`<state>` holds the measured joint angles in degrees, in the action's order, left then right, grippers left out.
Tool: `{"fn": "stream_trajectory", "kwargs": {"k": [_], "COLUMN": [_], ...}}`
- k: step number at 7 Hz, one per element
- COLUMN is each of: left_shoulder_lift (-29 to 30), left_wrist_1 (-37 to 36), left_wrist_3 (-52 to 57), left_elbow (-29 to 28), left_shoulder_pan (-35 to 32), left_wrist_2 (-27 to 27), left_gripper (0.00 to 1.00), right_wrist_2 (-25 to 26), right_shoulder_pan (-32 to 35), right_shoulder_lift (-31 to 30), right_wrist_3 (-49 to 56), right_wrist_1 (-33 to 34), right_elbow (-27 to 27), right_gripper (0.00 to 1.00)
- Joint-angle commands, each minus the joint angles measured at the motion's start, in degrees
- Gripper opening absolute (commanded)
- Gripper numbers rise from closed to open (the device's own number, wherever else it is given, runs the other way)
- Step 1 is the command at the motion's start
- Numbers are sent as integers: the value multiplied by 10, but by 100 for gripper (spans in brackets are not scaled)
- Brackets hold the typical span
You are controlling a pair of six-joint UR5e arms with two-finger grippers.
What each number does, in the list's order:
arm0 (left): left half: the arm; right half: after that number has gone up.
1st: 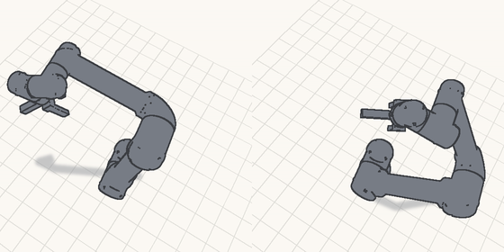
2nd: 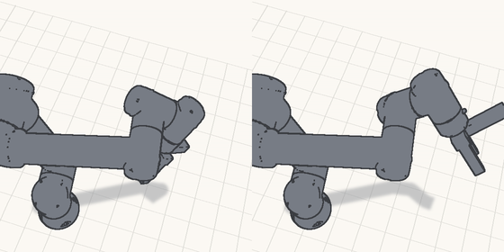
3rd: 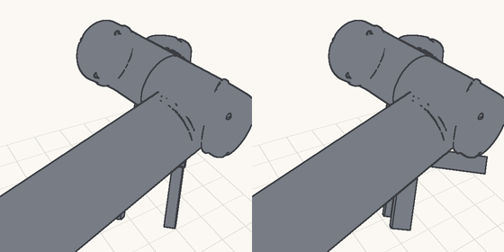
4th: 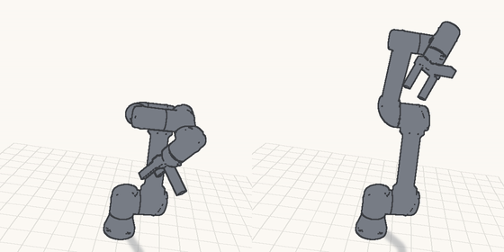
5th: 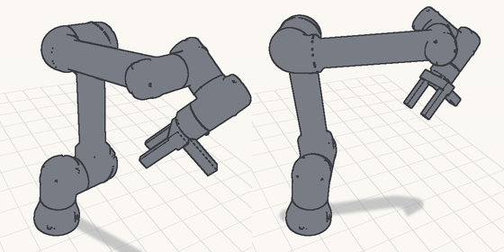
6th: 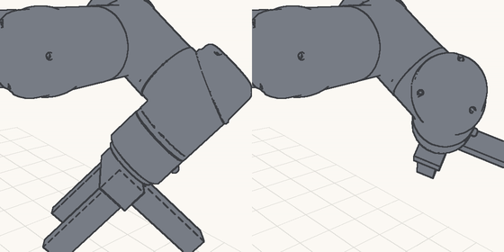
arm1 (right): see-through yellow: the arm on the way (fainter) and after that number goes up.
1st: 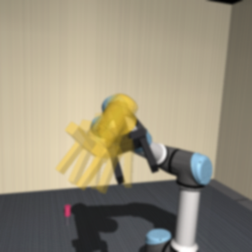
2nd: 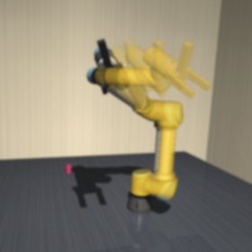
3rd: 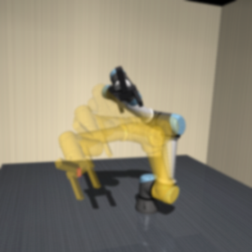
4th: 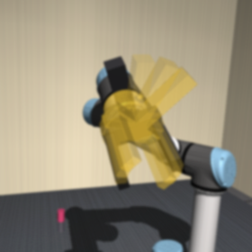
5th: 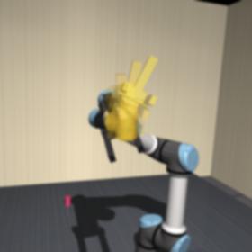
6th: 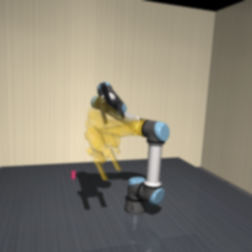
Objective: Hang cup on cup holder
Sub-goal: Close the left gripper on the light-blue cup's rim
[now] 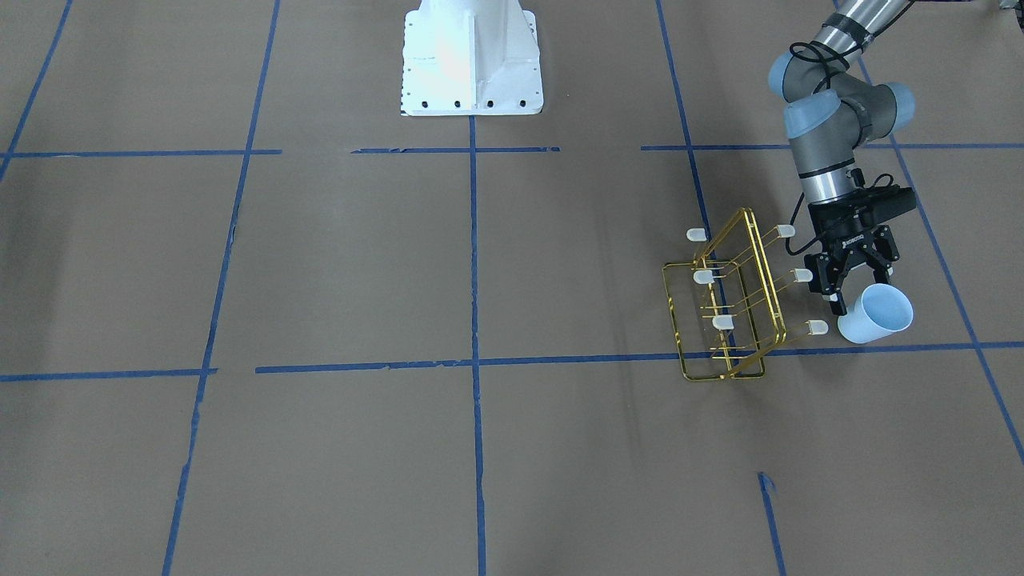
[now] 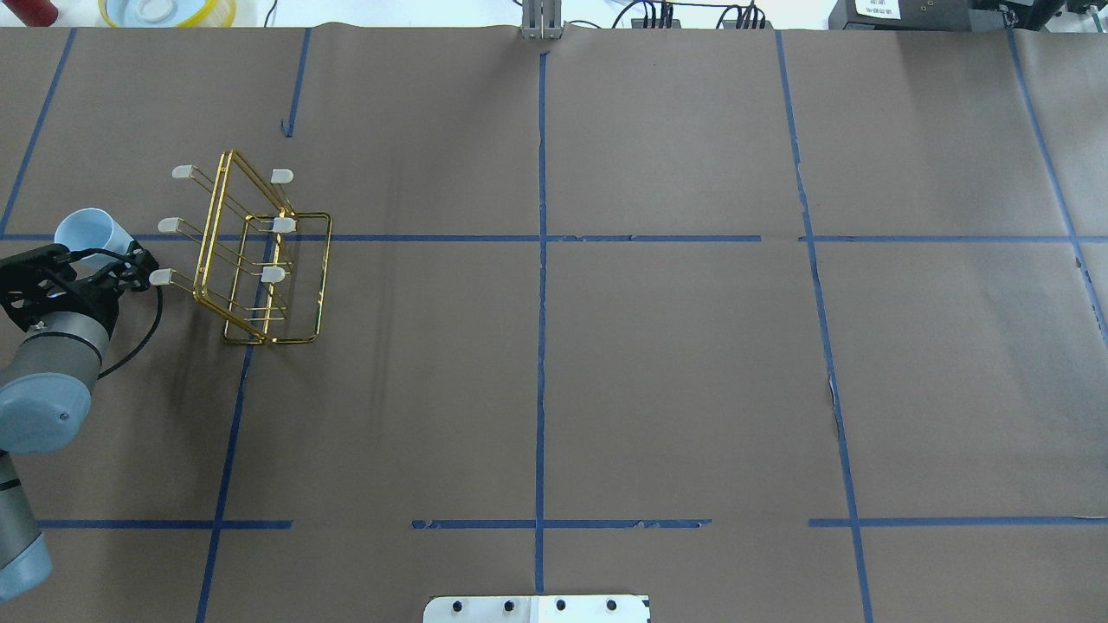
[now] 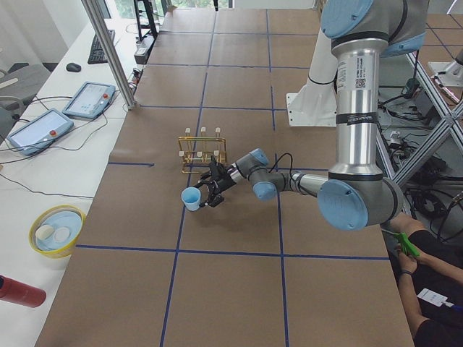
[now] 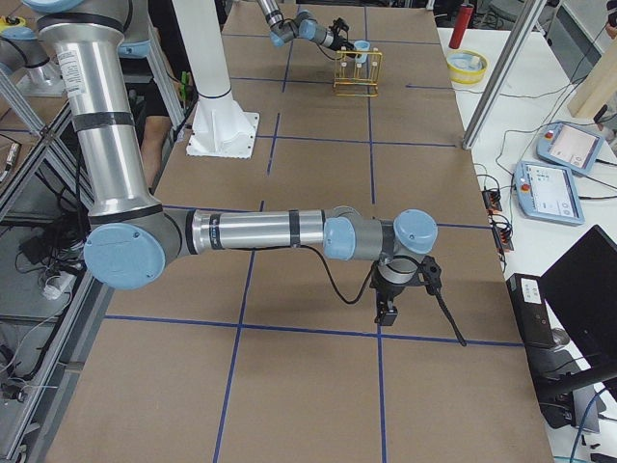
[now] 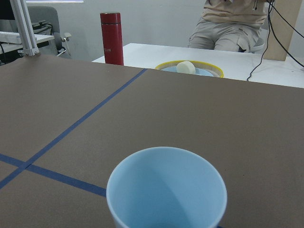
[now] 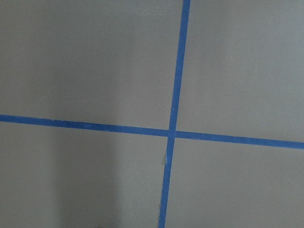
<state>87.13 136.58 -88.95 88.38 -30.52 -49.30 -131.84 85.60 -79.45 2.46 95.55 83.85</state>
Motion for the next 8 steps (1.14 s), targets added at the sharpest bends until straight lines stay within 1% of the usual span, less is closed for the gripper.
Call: {"fn": "stream_trajectory", "kwargs": {"k": [1, 3, 8], "left_shoulder_lift": [7, 6, 8], "left_wrist_1": [0, 0, 3], "left_wrist_3": [-2, -10, -11], "left_elbow": [-24, -27, -36], "left_shoulder_pan": [4, 6, 6], "left_wrist_2": [13, 22, 22], "left_gripper": [100, 100, 100], "right_wrist_2": [0, 0, 0], "right_shoulder_pan": [0, -1, 0], "right_shoulder_lift": [0, 0, 0], "right_wrist_3": [0, 0, 0], "right_wrist_1": [0, 0, 1], "right_elbow": [0, 0, 0], "right_gripper": [100, 100, 100]}}
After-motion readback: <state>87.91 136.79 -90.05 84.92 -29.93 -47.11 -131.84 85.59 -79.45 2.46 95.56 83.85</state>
